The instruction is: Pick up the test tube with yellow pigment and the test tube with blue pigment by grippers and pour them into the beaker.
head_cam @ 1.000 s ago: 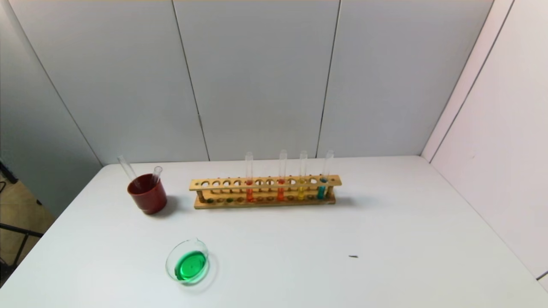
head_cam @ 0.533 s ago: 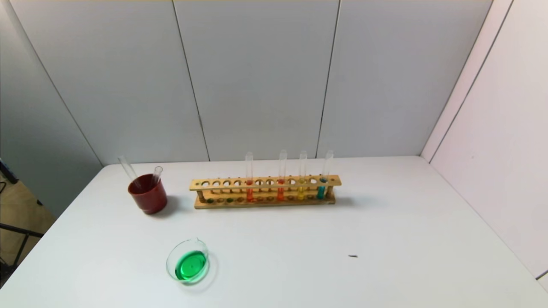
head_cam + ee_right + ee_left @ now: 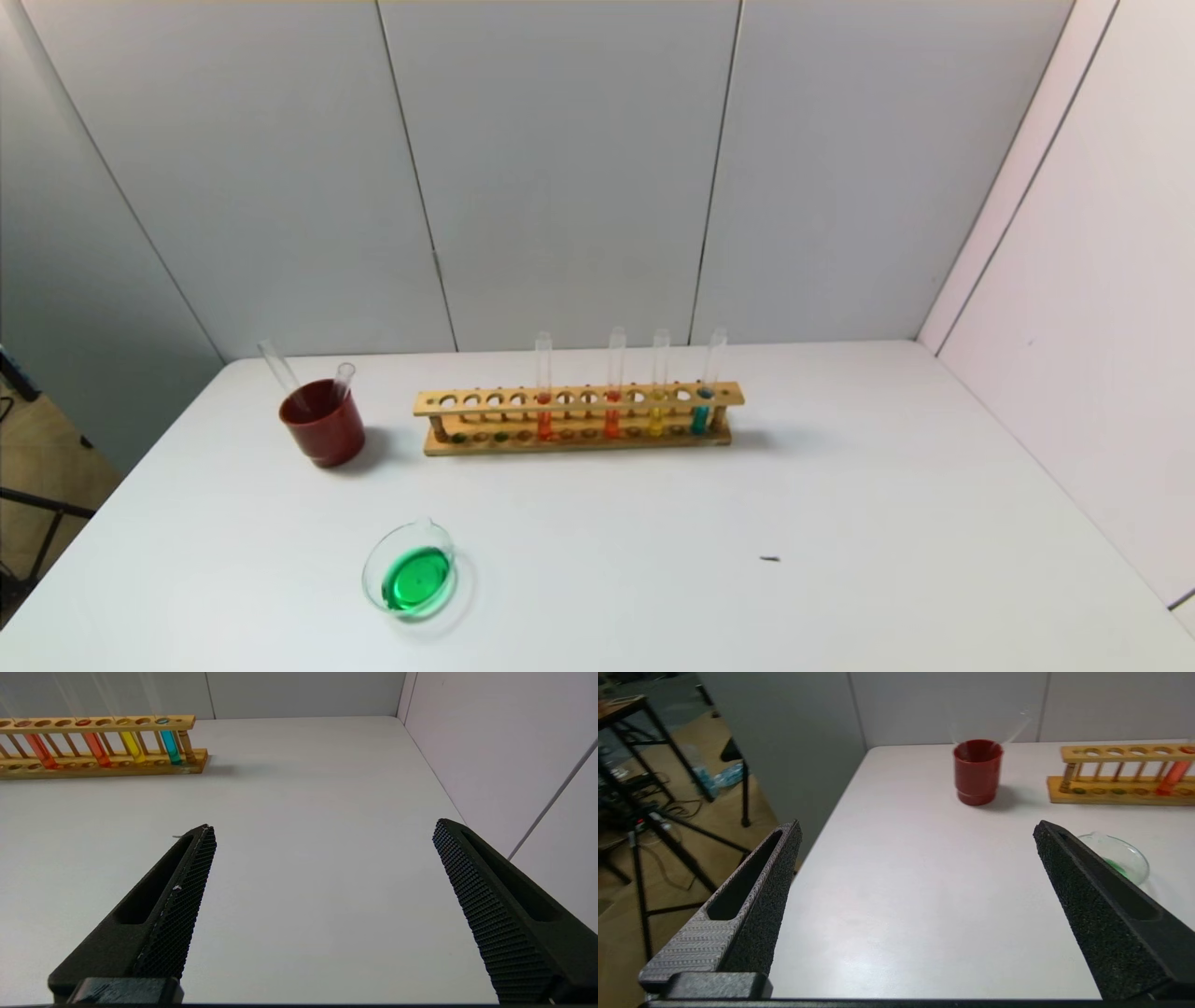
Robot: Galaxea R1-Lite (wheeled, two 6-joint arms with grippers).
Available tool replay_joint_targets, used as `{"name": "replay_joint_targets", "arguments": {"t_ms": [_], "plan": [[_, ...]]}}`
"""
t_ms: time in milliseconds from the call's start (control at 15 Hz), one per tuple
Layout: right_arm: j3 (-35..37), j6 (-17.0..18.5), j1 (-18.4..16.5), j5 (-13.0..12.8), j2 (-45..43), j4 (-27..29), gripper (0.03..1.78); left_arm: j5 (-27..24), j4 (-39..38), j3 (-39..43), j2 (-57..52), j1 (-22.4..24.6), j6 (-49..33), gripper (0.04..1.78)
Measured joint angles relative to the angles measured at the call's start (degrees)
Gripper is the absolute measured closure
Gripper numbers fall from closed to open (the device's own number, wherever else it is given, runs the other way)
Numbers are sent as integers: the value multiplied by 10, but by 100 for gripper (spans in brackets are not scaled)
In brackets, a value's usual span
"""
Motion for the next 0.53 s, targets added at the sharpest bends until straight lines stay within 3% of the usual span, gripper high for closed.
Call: {"name": "replay_joint_targets", "arguments": {"t_ms": [267,533], "plan": [[0,0,0,0,0,0,11,-122,-156,144,-7,-1,-5,7],[0,0,0,0,0,0,11,-148,-134,166,-8,-1,-33,7]]}}
